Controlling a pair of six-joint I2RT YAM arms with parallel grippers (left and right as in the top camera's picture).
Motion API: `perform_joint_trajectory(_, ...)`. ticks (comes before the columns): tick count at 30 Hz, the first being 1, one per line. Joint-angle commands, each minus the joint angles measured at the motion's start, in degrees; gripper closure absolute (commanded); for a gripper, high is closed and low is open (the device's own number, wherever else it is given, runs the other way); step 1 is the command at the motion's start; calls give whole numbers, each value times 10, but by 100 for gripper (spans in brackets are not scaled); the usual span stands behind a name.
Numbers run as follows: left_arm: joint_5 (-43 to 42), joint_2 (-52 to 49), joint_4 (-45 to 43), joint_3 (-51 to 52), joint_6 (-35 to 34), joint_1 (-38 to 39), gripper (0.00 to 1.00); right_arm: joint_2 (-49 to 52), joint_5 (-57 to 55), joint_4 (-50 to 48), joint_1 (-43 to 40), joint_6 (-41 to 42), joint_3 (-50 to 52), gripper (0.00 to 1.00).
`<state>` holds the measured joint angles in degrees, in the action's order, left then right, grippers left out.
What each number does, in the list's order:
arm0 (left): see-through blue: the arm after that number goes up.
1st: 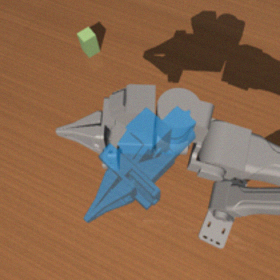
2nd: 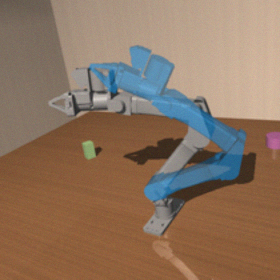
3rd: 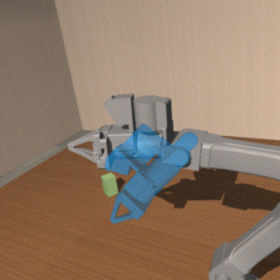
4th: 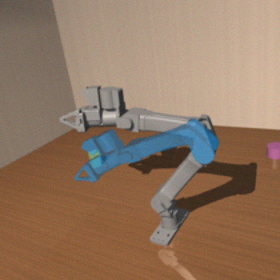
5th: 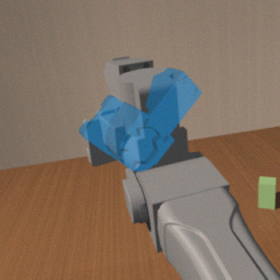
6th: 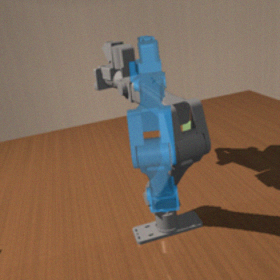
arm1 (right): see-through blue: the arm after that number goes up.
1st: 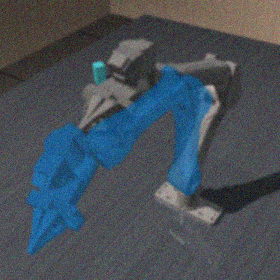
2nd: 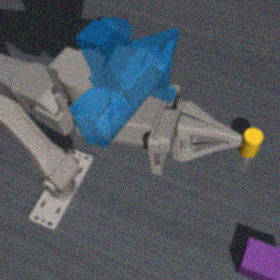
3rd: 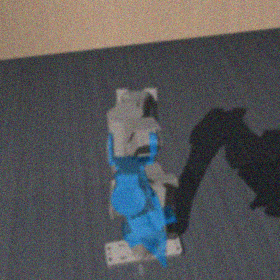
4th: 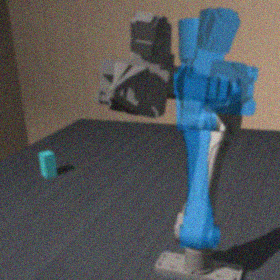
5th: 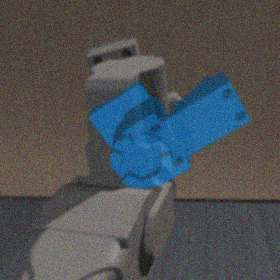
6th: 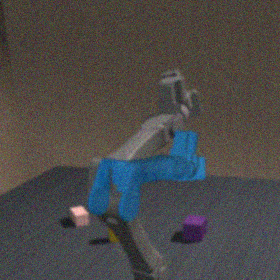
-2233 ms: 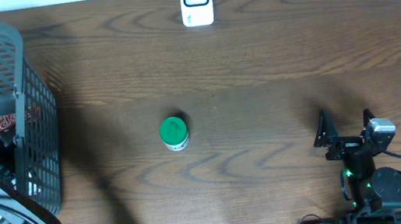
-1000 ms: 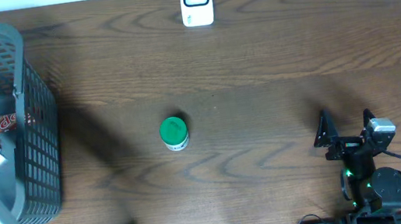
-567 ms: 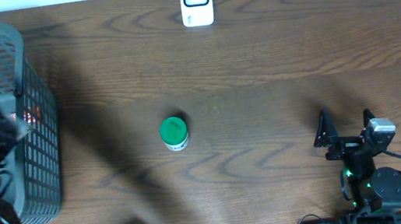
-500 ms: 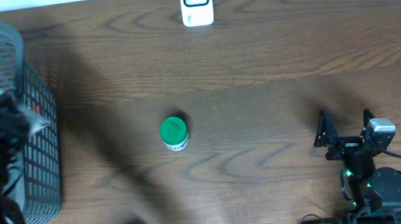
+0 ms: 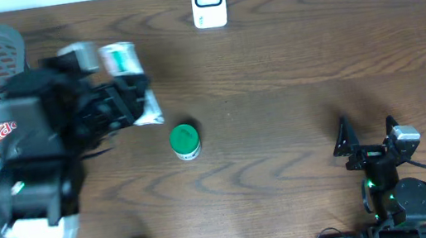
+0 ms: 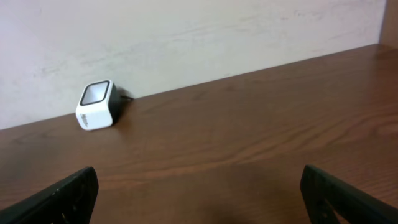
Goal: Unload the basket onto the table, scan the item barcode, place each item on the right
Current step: 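Move the Panadol box to the scanner, then place it beside the jar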
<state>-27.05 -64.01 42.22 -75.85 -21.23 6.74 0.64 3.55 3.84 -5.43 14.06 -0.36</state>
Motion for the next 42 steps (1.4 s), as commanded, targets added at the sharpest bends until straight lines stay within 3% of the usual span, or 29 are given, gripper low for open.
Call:
perform_joint_trajectory(1,63,-49,-17,-3,-6,82,47,-3,-3,2,4,1,0,1)
perform_joint_trajectory(7,122,-167,-50,-3,-6,196,47,-3,-3,2,4,1,0,1)
perform_joint_trajectory(16,177,-339,-83,-3,-3,293,47,-3,-2,2,4,1,0,1)
perform_joint_trajectory(21,177,-420,-98,-3,87,331,47,-3,-3,2,4,1,0,1)
perform_joint_trajectory(30,177,-498,-78,-3,318,348,47,-3,-3,2,4,1,0,1)
perform_joint_trajectory(36,177,-466,-64,-5,358,348,15,-3,-3,3,4,1,0,1)
perform_joint_trajectory(42,176,-365,-47,-5,357,351,12,-3,-3,3,4,1,0,1)
